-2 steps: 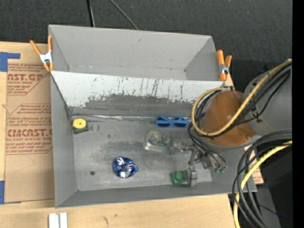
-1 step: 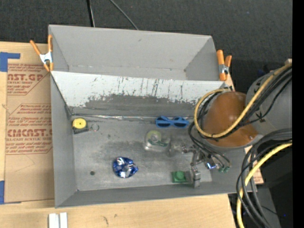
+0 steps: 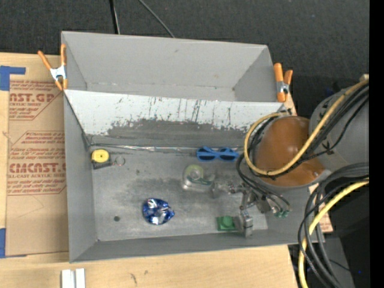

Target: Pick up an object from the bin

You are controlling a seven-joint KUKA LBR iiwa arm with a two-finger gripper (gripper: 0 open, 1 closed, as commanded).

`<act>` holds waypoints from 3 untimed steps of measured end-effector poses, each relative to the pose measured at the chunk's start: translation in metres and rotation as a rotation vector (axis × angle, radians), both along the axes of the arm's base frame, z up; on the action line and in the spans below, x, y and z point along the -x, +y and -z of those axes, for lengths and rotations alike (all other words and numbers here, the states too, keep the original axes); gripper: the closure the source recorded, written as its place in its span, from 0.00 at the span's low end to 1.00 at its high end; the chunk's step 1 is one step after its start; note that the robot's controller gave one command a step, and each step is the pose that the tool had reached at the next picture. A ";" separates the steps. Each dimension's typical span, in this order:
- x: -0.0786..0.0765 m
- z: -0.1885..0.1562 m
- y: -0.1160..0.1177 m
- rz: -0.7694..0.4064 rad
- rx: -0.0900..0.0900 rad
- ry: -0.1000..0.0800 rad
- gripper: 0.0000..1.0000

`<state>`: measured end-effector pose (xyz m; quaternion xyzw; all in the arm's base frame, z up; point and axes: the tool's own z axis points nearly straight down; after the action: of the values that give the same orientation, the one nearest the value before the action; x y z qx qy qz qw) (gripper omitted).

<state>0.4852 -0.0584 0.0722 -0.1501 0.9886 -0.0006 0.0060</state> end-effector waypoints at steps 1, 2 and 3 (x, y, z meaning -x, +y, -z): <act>0.000 0.000 -0.001 -0.195 0.001 -0.004 0.00; 0.002 0.001 0.024 -0.586 0.006 0.014 0.00; 0.000 0.000 0.027 -0.586 0.003 0.002 1.00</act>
Offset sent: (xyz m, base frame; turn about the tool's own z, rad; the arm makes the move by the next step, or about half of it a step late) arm -0.0049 -0.0033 -0.0022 -0.1937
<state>0.4853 -0.0313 0.0720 -0.4294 0.9031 -0.0001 0.0050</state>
